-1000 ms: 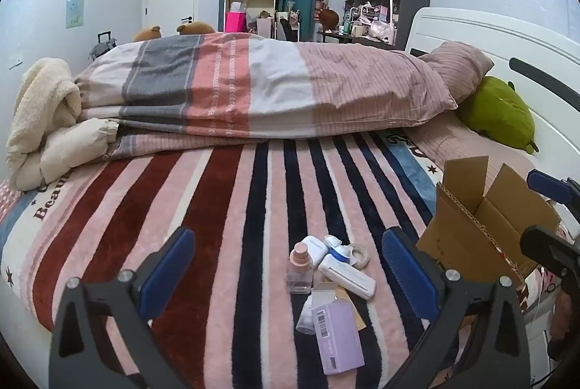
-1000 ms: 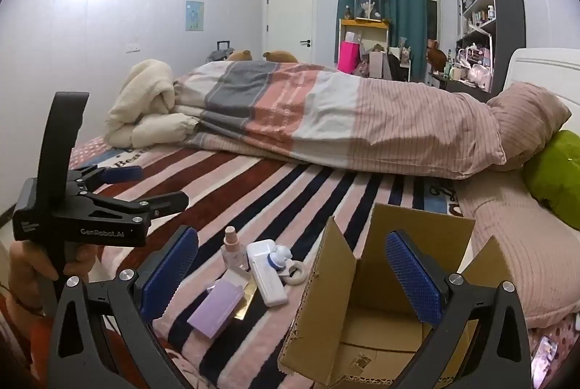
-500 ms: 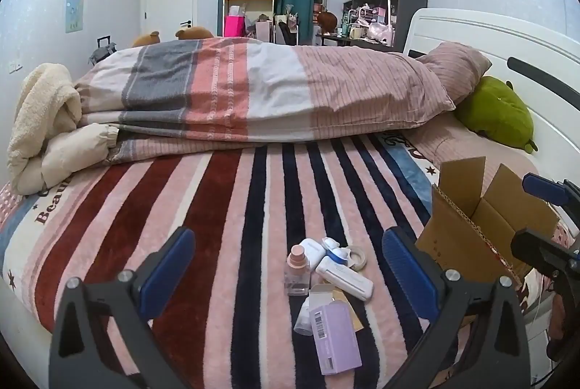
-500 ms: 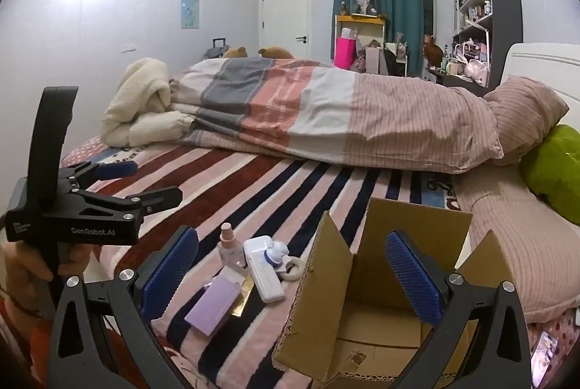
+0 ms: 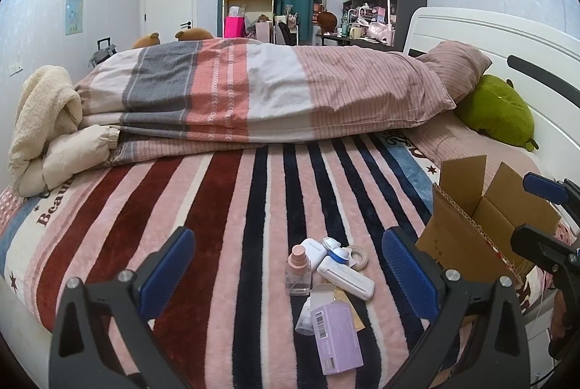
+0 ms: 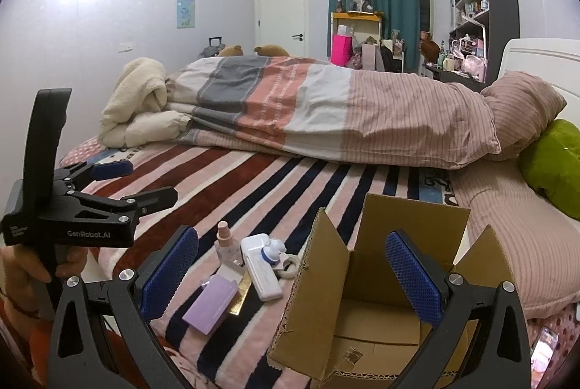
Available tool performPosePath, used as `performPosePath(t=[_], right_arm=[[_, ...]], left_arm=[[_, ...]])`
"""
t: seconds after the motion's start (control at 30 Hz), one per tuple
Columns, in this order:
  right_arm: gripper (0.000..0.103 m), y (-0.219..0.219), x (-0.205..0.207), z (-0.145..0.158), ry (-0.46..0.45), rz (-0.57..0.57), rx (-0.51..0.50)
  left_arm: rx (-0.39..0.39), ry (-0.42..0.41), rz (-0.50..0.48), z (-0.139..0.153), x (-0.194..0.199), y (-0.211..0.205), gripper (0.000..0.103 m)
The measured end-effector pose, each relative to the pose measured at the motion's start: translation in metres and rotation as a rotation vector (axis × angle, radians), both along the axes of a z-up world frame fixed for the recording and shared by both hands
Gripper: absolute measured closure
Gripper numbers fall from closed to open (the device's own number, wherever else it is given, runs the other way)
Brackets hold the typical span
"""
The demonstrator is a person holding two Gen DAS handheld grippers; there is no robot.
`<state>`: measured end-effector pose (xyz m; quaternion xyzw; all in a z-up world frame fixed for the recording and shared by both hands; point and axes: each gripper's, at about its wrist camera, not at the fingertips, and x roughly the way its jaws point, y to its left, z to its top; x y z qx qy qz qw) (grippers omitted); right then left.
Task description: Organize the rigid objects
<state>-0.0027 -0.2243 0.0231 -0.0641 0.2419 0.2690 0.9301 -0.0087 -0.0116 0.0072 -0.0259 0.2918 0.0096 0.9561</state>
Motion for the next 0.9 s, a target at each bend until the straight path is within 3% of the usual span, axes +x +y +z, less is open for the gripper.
performPosePath(t=[0.9], right_arm=[[0.0, -0.0009, 0.0, -0.0014, 0.004, -0.002, 0.002]], left_arm=[[0.005, 0.0, -0.001, -0.0006, 0.0009, 0.0025, 0.0]])
